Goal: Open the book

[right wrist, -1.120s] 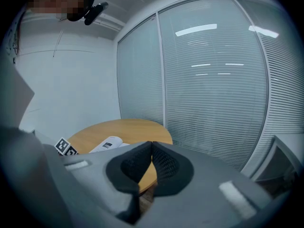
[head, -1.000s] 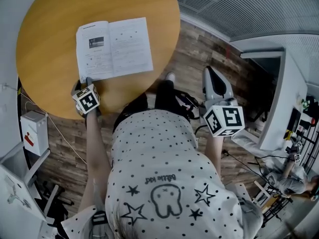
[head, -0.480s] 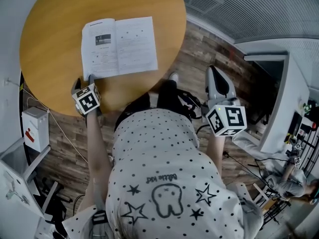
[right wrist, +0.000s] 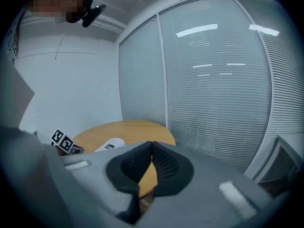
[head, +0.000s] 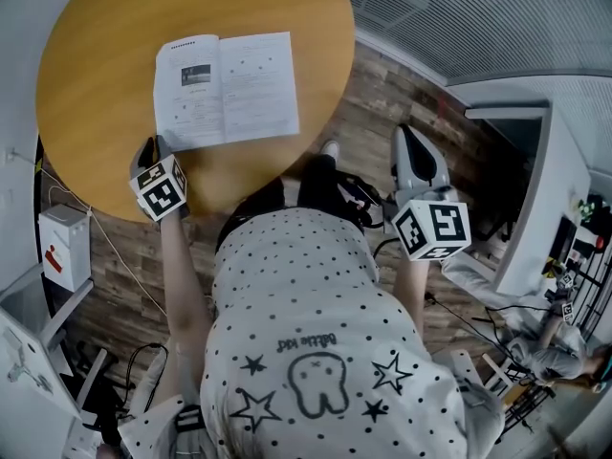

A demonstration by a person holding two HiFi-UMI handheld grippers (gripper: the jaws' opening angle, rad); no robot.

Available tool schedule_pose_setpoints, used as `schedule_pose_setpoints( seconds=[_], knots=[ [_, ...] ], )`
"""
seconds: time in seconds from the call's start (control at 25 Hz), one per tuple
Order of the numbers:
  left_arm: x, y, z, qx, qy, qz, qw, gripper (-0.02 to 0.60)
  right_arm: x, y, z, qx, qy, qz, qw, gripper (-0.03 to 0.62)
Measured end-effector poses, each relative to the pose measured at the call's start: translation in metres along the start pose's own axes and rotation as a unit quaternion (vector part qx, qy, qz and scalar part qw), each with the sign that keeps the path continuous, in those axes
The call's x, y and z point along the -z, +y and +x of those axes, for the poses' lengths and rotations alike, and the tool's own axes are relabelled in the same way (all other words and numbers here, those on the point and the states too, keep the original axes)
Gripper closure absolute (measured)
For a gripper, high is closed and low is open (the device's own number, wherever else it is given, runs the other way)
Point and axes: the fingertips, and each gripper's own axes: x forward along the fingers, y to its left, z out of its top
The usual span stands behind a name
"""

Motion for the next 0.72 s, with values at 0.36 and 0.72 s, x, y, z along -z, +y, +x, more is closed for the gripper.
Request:
schedule_pose_setpoints(
  seconds=[0.36, 0.72],
  knots=[
    [-0.039, -0.002, -0.011, 0.011, -0.054, -0.015, 0.9984, 0.571, 0.004, 0.004, 0.006, -0.006, -0.001, 0.0, 1.0, 0.591],
    [-0.09, -0.013, -0.039, 0.037, -0.132, -0.025, 0.9903, 0.571, -0.004, 0.007, 0.008, -0.011, -0.006, -0.005, 1.0, 0.591]
  ],
)
